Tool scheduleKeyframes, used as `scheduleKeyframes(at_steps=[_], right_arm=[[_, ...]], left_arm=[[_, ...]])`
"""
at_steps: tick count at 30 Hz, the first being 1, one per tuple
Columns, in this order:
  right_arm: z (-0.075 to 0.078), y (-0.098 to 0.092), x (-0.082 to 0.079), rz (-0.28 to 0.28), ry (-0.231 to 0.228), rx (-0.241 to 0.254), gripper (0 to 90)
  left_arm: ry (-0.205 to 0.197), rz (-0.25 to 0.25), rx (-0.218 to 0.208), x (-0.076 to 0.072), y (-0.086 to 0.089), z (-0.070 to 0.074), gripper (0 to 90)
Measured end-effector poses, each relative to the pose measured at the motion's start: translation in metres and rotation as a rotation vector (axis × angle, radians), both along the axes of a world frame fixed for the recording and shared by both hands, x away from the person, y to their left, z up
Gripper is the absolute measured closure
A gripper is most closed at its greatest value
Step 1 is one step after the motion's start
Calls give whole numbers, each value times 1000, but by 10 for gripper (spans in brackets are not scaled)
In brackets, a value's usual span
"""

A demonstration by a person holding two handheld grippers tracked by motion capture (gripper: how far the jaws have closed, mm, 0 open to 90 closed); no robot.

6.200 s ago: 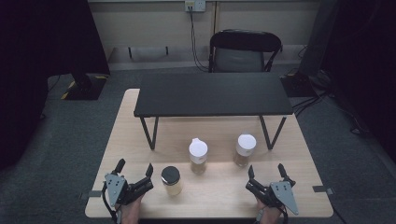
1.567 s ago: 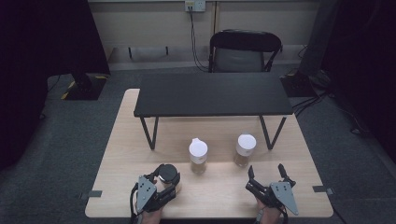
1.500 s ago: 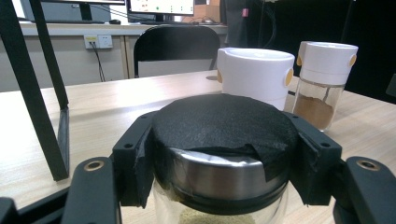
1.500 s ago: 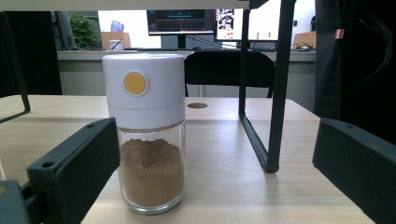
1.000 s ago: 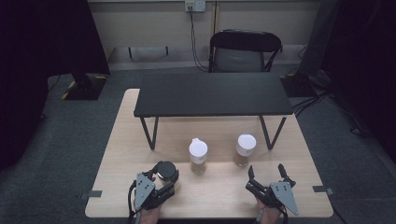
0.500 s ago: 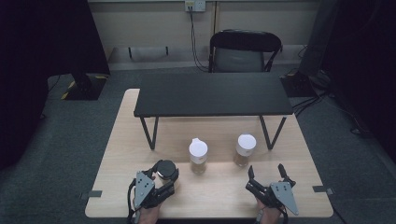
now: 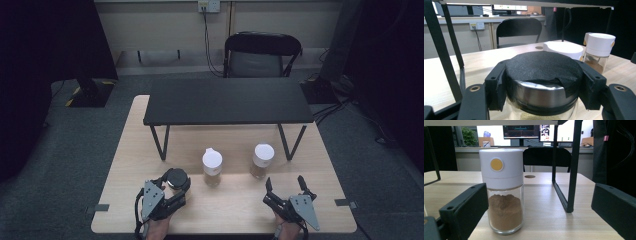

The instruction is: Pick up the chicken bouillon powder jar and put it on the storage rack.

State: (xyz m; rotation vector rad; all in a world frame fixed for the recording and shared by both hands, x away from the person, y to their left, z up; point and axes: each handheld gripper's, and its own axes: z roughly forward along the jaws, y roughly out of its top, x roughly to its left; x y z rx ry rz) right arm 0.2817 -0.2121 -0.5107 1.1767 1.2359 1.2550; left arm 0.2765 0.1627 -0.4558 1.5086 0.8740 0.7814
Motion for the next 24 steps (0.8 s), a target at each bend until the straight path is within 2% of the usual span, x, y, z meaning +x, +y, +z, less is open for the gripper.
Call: scheduleKeyframes(at_steps=[9,24], right_arm=[[0,0,0,2,0,0,0],[0,0,0,2,0,0,0]], left_arm=[[2,-10,17,3,0,7,349],[-19,-31,39,10,-1,28,349]])
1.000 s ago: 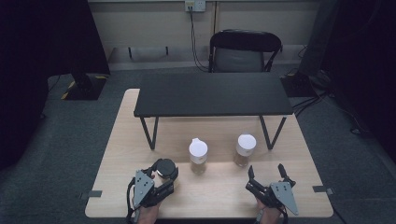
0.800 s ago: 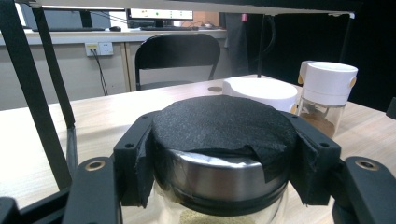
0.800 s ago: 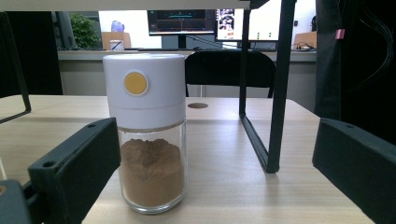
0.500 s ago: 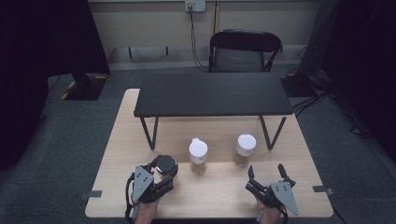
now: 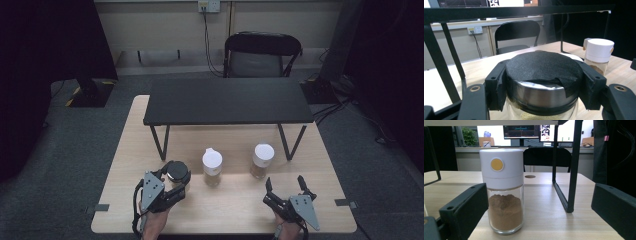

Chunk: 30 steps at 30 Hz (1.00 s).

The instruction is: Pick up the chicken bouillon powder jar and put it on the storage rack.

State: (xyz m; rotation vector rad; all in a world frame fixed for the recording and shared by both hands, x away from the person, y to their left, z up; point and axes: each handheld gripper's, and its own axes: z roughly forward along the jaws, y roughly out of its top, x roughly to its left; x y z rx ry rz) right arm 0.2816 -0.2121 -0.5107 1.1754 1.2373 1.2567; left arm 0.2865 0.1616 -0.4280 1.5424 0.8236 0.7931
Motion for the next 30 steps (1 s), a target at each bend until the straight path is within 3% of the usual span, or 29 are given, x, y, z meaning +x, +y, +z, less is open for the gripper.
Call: scheduleKeyframes(at_steps=[23,30], right_arm=[[0,0,0,0,0,0,0],[0,0,0,3,0,0,0]], left_arm=[[-58,7,-9,11,10,46,349],[-55,-2,-7,17,7,57,350]])
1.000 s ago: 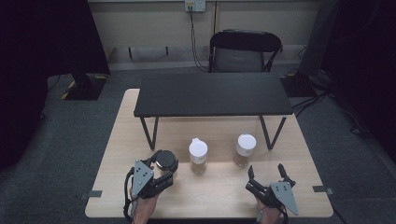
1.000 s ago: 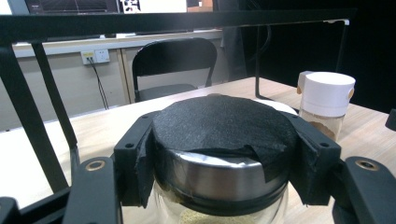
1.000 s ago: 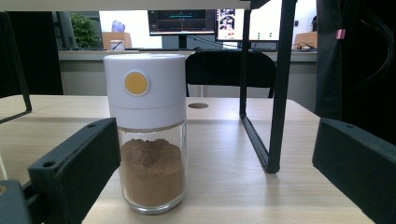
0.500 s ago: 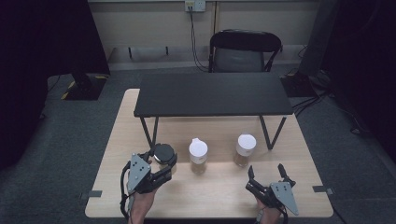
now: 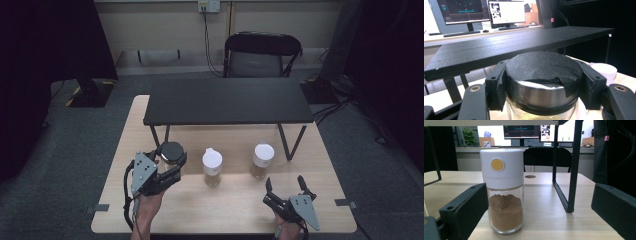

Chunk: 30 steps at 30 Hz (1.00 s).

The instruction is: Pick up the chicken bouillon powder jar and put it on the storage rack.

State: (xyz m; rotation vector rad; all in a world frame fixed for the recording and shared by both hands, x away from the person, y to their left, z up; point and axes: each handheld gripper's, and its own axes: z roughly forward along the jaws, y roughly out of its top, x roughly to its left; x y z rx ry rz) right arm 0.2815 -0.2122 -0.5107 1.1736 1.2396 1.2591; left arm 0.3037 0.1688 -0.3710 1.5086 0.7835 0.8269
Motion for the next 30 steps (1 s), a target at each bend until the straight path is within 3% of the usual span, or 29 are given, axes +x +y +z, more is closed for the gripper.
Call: scheduleKeyframes(at_steps=[10,15,24,30], right_arm=[[0,0,0,1,0,0,0],[0,0,0,1,0,0,0],[0,0,0,1,0,0,0],[0,0,0,1,0,0,0]], left_arm=[[-4,4,21,17,-4,21,350],[-9,16,-16,24,-4,35,350],[-33,19,-23,34,-9,56,350],[-36,25,-4,43,-11,71,350]])
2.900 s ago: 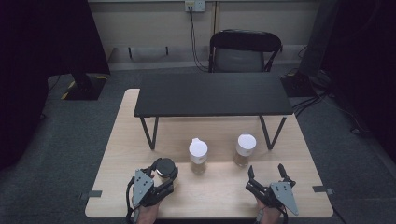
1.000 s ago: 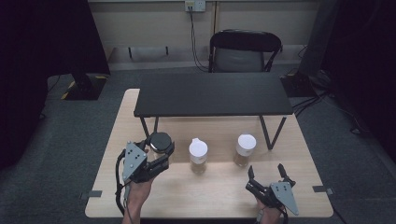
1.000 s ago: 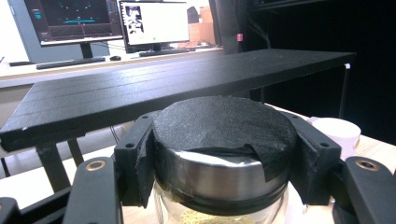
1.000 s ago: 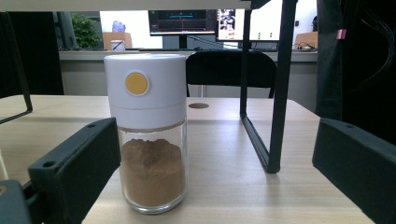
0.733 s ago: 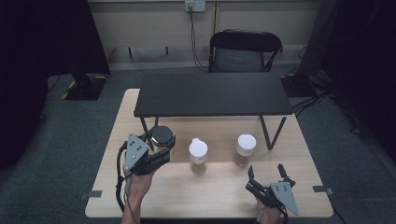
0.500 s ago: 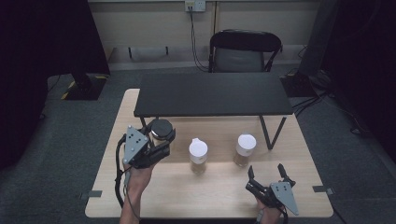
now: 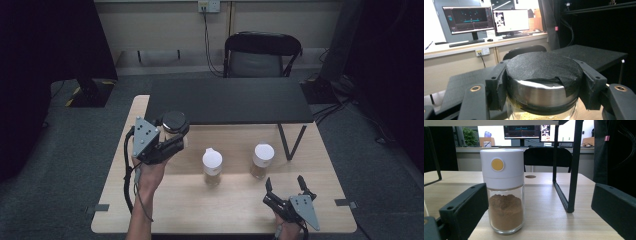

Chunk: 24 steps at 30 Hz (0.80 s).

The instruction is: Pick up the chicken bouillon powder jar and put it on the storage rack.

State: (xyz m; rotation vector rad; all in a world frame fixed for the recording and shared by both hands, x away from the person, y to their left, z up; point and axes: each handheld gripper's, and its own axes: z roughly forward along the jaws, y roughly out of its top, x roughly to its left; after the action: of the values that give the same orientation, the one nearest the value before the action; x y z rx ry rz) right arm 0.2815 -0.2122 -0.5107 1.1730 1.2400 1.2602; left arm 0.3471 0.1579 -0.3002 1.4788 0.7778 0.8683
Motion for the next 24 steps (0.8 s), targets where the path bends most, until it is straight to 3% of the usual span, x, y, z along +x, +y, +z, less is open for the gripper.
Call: scheduleKeyframes(at_steps=[12,16,19,24], right_arm=[[0,0,0,1,0,0,0],[0,0,0,1,0,0,0],[0,0,0,3,0,0,0],[0,0,0,4,0,0,0]], left_arm=[[16,8,17,33,-1,28,350],[3,18,18,44,-1,31,350],[22,7,-9,53,0,31,351],[40,23,-3,65,-3,29,350]])
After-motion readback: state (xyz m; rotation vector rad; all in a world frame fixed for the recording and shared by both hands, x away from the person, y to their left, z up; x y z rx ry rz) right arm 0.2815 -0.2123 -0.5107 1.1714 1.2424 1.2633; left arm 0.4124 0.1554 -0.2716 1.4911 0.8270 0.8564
